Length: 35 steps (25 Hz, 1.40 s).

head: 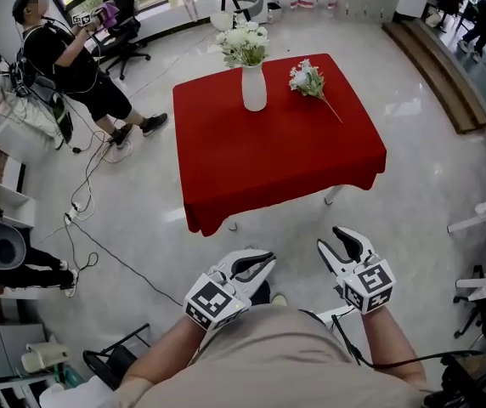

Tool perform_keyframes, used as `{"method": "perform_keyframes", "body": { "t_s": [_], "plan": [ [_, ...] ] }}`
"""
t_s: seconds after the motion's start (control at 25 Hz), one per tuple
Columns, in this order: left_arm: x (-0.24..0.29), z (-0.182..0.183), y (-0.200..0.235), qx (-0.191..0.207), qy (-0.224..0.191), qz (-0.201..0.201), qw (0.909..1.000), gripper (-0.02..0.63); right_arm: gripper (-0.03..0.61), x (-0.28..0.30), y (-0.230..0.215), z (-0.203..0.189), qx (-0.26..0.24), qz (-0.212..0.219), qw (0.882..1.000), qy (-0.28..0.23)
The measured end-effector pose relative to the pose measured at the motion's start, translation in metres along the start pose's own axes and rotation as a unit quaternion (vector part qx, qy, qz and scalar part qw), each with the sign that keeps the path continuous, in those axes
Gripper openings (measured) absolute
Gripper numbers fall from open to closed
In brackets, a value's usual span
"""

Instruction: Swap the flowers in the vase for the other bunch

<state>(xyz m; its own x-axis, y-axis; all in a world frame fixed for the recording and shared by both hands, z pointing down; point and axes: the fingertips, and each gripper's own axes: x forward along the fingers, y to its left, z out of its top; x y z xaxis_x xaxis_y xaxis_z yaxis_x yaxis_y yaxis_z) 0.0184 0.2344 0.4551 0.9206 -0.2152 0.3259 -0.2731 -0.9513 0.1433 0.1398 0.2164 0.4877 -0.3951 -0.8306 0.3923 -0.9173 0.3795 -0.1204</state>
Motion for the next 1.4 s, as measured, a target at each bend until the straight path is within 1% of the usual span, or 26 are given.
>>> {"method": "perform_keyframes", "body": {
  "t_s": [0.12,0.24,0.36,0.44,0.64,0.76,0.92,1.08,1.2,1.32,1.4],
  "plan": [
    [0.009,0.013,0.039,0.002,-0.008,-0.014,0.9999,0.008,0.196,0.028,-0.017,0.027,-0.001,-0.016,1.000,-0.005],
    [0.014,0.033,0.076,0.008,-0.023,-0.019,0.9995,0.008,0.204,0.060,-0.034,0.058,-0.008,-0.025,1.000,-0.008],
    [0.008,0.050,0.108,0.011,-0.040,-0.013,0.9991,0.008,0.217,0.098,-0.047,0.085,-0.010,-0.024,1.000,-0.010],
    [0.001,0.051,0.130,0.004,-0.047,-0.003,0.9989,0.008,0.231,0.127,-0.052,0.102,-0.015,-0.020,1.000,-0.011],
    [-0.018,0.041,0.176,-0.022,-0.045,0.036,0.9981,0.008,0.262,0.191,-0.064,0.141,-0.016,-0.007,1.000,-0.019],
    [-0.030,0.040,0.196,-0.044,-0.049,0.065,0.9957,0.008,0.279,0.226,-0.078,0.166,-0.025,0.001,0.999,-0.024],
    [-0.038,0.043,0.219,-0.057,-0.053,0.102,0.9918,0.008,0.303,0.274,-0.104,0.202,-0.016,0.015,0.999,-0.043],
    [-0.035,0.049,0.237,-0.085,-0.063,0.142,0.9842,0.007,0.329,0.322,-0.134,0.232,-0.022,0.022,0.998,-0.051],
    [-0.029,0.058,0.249,-0.094,-0.070,0.177,0.9771,0.008,0.354,0.352,-0.155,0.247,-0.017,0.029,0.998,-0.049],
    [-0.022,0.069,0.255,-0.107,-0.084,0.206,0.9692,0.007,0.375,0.380,-0.174,0.258,-0.001,0.043,0.998,-0.043],
    [-0.016,0.073,0.257,-0.107,-0.082,0.217,0.9668,0.008,0.398,0.398,-0.183,0.265,0.009,0.051,0.998,-0.041]
  ]
}}
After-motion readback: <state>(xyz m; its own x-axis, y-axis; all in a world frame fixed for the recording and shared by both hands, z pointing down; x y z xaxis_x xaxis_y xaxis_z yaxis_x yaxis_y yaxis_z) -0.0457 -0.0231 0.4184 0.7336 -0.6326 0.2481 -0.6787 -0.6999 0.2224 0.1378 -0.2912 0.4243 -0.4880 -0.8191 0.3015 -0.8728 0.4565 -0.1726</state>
